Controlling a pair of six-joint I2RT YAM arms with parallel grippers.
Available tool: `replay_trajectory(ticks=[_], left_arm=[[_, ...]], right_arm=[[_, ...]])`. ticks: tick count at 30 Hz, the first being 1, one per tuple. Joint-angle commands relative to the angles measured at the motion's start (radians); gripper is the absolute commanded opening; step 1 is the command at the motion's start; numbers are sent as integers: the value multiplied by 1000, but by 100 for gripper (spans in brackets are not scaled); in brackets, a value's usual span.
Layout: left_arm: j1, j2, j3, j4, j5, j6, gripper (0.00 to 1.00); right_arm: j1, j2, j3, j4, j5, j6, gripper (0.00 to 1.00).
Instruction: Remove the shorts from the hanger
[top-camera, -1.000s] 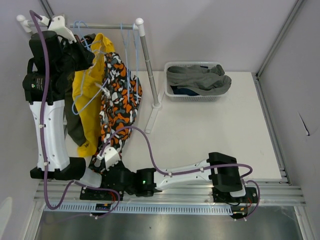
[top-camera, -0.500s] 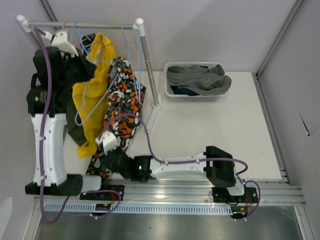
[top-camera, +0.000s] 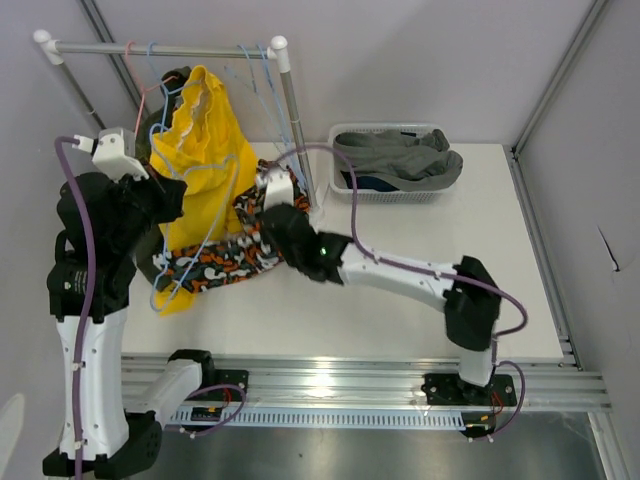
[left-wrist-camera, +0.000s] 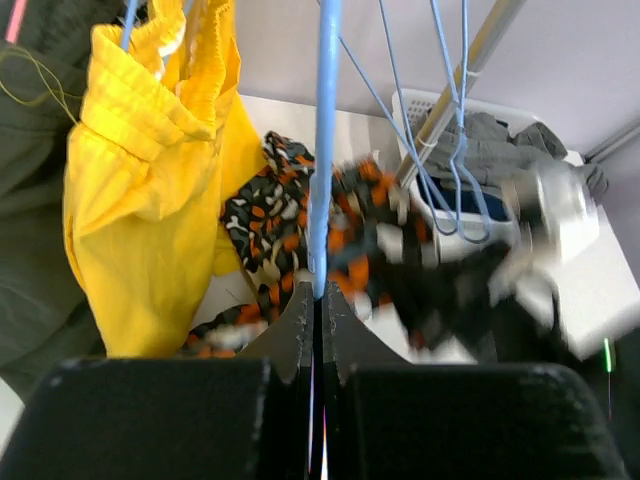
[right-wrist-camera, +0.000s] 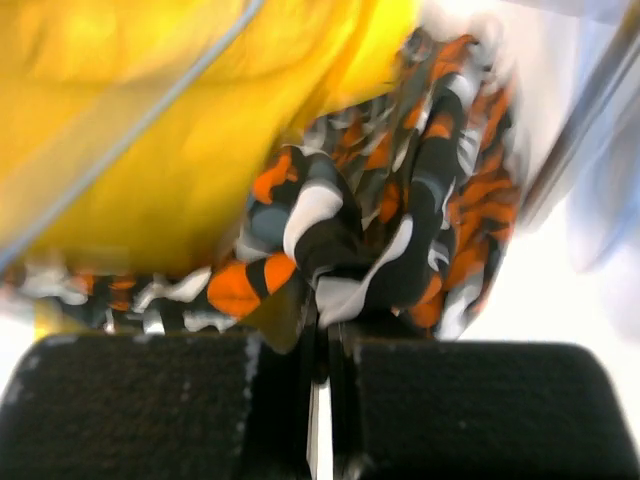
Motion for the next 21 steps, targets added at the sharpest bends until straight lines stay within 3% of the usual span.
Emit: replay_trajectory(ticks=[1, 3, 7, 12, 13, 16, 18, 19, 21], left_arm=[[8, 67, 68, 60, -45, 16, 0], [8, 121, 121, 80, -56, 16, 0], [8, 216, 204, 121, -59, 1, 0], [8, 338, 306, 156, -53, -13, 0], [8, 349, 321, 159, -51, -19, 0], [8, 349, 285, 190, -27, -40, 0], [8, 331, 232, 230, -6, -46, 0], [8, 314, 208, 236, 1, -42, 0], [8, 303, 177, 230, 7, -27, 0]], right_arm=[[168, -218, -294, 79, 9, 66, 0], [278, -299, -476, 81, 112, 101, 0], [426, -521, -641, 10, 261, 216, 0], [441, -719, -593, -194, 447, 156, 0], [371, -752, -573, -177, 435, 108, 0], [77, -835, -455, -68, 204, -56, 0], [-73, -780, -299, -22, 116, -125, 0], [-217, -738, -222, -30, 23, -136, 0], [-334, -581, 29, -53, -68, -153, 0]])
